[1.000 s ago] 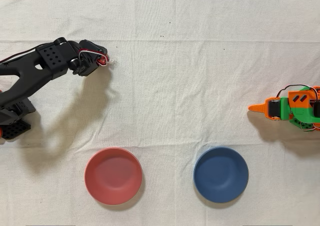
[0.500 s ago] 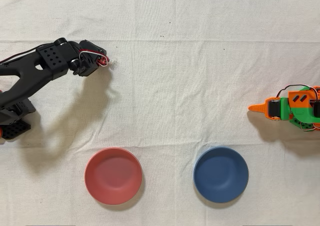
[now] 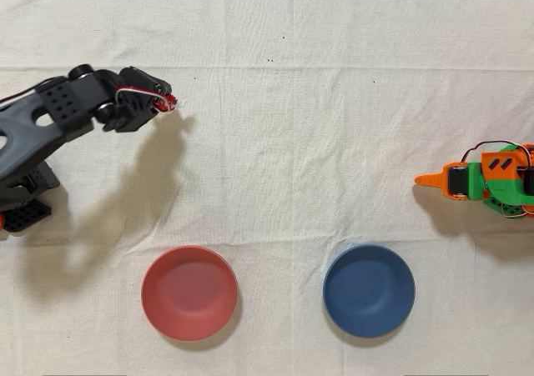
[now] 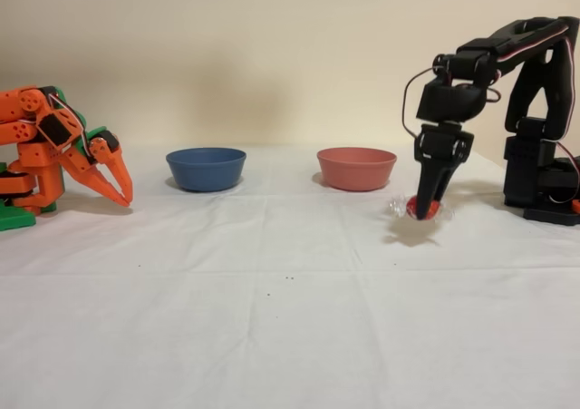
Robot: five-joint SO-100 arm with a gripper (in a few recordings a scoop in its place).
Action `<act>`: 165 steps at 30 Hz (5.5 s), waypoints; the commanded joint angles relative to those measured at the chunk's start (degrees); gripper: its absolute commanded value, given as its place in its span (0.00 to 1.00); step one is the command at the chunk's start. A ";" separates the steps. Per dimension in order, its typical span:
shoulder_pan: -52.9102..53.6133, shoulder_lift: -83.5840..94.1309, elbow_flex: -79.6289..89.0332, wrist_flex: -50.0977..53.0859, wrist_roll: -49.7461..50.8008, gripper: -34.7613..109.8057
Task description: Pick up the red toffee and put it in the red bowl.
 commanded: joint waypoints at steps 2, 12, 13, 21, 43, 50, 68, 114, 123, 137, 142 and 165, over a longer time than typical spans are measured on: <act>3.34 12.39 -1.05 6.06 -3.25 0.32; 13.54 23.47 -6.24 16.44 -8.96 0.32; 14.85 23.64 -7.65 17.14 -9.32 0.32; 25.05 22.32 -19.51 20.83 -10.28 0.32; 51.59 20.48 -18.46 14.68 -13.10 0.33; 53.88 18.11 -14.33 10.11 -10.63 0.33; 61.87 8.44 -9.67 -1.67 -11.16 0.33; 66.45 5.89 -10.37 -4.31 -15.64 0.36; 65.48 10.28 -10.37 -1.32 -13.80 0.26; 58.10 24.26 -8.17 -2.99 -1.23 0.24; 54.84 35.33 2.72 -12.22 -0.35 0.24; 37.09 83.23 44.03 -16.79 14.94 0.24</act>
